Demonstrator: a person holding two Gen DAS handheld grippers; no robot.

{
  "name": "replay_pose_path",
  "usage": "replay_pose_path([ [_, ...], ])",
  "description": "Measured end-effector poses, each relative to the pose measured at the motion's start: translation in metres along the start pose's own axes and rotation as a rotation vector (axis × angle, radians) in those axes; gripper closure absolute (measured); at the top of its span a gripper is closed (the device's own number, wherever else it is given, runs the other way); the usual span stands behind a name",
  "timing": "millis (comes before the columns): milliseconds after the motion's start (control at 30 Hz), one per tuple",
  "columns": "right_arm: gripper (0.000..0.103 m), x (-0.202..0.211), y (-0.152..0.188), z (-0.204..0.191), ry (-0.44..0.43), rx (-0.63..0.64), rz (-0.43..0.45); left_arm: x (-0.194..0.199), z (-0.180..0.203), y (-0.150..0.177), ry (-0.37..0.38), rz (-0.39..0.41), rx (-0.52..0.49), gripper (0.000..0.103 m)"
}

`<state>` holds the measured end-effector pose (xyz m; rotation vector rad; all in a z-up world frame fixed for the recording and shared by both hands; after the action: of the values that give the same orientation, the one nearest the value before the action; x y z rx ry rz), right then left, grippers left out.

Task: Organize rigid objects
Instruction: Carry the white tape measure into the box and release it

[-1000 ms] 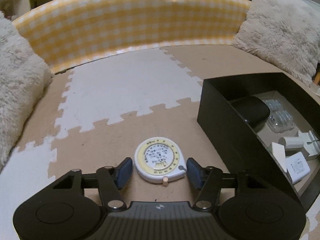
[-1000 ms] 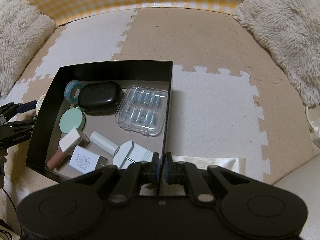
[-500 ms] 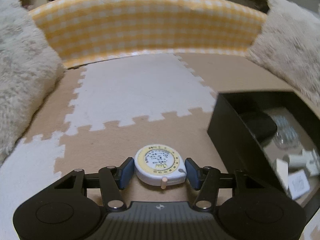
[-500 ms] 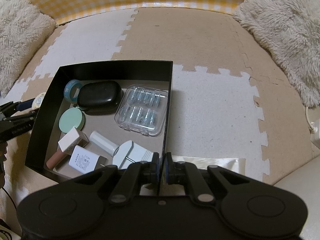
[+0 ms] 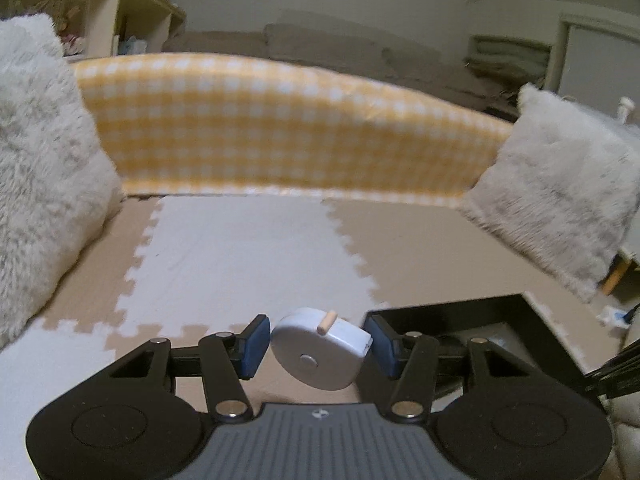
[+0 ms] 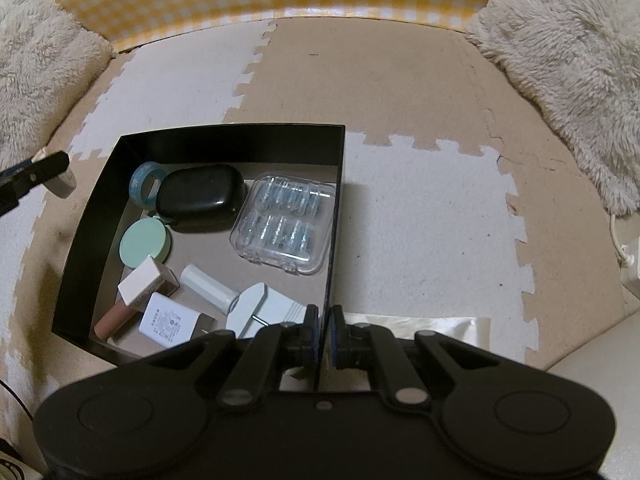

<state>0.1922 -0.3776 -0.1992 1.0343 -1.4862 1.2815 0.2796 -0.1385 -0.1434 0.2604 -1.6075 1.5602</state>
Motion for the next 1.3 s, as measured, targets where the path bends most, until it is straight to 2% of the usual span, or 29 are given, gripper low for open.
replay_pose_path([
  [133, 0.097, 0.0, 0.0, 0.0, 0.001, 0.002, 0.0, 0.007, 0.016, -0.005, 0.035, 0.02, -0.026, 0.048],
  [300, 0.097, 0.0, 0.0, 0.0, 0.0, 0.001, 0.0, 0.014, 0.045, -0.006, 0.115, 0.026, -0.063, 0.048],
  [600, 0.097, 0.0, 0.0, 0.0, 0.004, 0.005, 0.0, 0.001, 0.096, 0.011, 0.194, -0.082, -0.157, 0.049],
  [900, 0.097, 0.0, 0.001, -0.001, 0.008, 0.008, -0.001, -0.028, 0.118, 0.032, 0.206, -0.206, -0.242, 0.049],
  [1033, 0.097, -0.001, 0.001, -0.001, 0.009, 0.008, -0.001, -0.043, 0.127, 0.044, 0.164, -0.248, -0.321, 0.05],
  [1133, 0.097, -0.001, 0.001, -0.001, 0.009, 0.009, -0.001, -0.048, 0.13, 0.048, 0.117, -0.239, -0.383, 0.051],
  [1167, 0.097, -0.001, 0.001, -0.001, 0.009, 0.009, -0.001, -0.049, 0.13, 0.047, 0.114, -0.222, -0.38, 0.049],
  [1233, 0.097, -0.001, 0.001, -0.001, 0.01, 0.009, -0.001, -0.051, 0.128, 0.047, 0.114, -0.209, -0.357, 0.023],
  [1300, 0.097, -0.001, 0.001, -0.001, 0.009, 0.009, -0.001, -0.051, 0.127, 0.048, 0.124, -0.21, -0.354, 0.019],
])
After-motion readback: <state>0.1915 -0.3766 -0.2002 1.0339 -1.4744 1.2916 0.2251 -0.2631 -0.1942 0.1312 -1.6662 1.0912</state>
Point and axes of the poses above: each gripper's, at about its wrist camera, not at the fingertips, and x roughly against the way its jaws point, z to its right, y to its underside, the point moved 8 cm from there along -x, roughly the way its jaws point, and after that the axes turned 10 degrees about -z, right-handed, at the moved point
